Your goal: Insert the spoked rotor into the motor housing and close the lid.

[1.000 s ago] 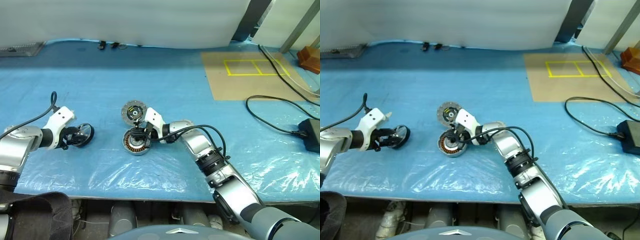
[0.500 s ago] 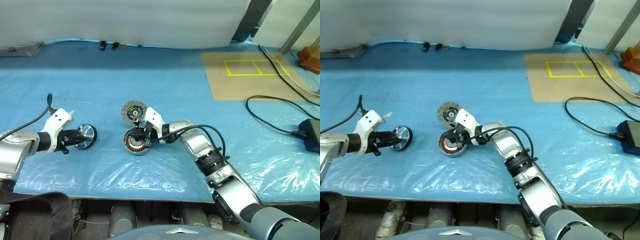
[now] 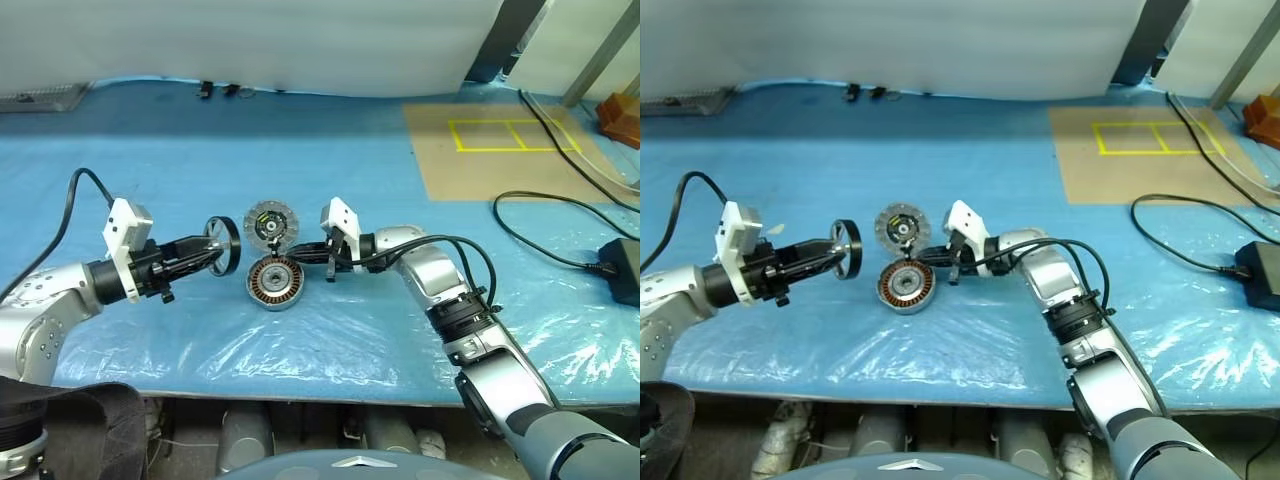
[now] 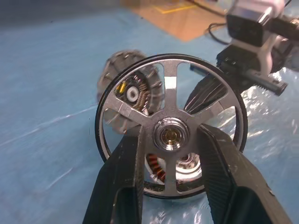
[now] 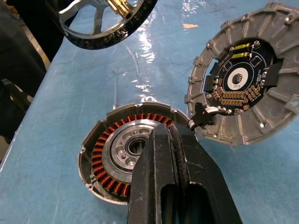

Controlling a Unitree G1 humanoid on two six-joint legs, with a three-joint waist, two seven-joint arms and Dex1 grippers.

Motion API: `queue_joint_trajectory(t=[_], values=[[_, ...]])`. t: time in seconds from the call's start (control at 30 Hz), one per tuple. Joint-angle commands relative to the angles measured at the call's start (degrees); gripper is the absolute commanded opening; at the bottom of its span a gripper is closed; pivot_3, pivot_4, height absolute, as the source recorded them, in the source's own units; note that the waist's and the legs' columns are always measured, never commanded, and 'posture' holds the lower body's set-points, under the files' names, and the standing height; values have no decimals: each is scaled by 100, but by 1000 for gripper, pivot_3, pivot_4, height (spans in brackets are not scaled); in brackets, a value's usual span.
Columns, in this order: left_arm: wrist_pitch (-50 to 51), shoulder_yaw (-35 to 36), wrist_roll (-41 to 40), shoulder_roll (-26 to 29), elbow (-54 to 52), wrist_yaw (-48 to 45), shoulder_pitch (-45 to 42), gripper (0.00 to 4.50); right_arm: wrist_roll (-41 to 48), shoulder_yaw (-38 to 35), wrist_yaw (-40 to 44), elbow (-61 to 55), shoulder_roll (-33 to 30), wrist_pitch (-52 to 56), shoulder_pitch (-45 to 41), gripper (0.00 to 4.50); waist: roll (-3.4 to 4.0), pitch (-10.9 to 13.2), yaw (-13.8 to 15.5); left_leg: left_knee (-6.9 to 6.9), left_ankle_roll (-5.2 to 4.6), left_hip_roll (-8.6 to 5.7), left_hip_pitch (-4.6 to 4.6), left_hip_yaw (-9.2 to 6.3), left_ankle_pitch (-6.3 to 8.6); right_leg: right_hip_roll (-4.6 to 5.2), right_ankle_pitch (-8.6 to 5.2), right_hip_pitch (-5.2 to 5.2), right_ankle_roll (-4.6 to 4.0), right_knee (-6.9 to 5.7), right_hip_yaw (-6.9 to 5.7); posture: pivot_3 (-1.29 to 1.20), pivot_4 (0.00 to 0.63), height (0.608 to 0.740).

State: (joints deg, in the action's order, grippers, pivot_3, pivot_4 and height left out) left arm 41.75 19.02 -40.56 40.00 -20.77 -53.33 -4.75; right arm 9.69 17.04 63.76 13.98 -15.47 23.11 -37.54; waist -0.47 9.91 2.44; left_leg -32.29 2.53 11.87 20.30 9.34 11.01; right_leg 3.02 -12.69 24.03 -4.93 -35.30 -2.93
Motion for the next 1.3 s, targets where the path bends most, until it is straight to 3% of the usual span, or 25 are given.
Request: queue_joint_trajectory(t=[0.03,0.23,0.47,1.0,1.3], values=[[-126,-409,80,-196,-231,236,31,1288,117,-111,63,-228,-169,56,-3,0,0,0,4,0,0,0,1,0,0,0,0,0,0,0,0,0,150,740],[-448,-1058,760,-192,-17,487,8,1288,168,-153,48,-371,-387,186,22,0,0,0,-6,-1,-1,-1,2,0,0,-3,0,1,1,2,0,0,150,740],[-619,-1328,1065,-160,167,510,-62,1288,142,-126,-14,-347,-405,154,45,0,0,0,5,-1,-1,-1,2,0,0,-3,0,0,1,2,0,0,150,740],[-432,-1613,1224,203,100,439,-95,1288,-32,-45,-140,-26,-314,-154,-92,0,0,0,-7,-1,-1,-1,0,0,-1,-4,0,1,1,0,0,0,150,740],[-408,-1694,1436,128,212,697,-320,4293,-85,-53,-162,125,-242,-288,-152,0,1,0,4,-5,-1,-1,2,0,-1,-3,0,0,0,-1,0,0,150,740]])
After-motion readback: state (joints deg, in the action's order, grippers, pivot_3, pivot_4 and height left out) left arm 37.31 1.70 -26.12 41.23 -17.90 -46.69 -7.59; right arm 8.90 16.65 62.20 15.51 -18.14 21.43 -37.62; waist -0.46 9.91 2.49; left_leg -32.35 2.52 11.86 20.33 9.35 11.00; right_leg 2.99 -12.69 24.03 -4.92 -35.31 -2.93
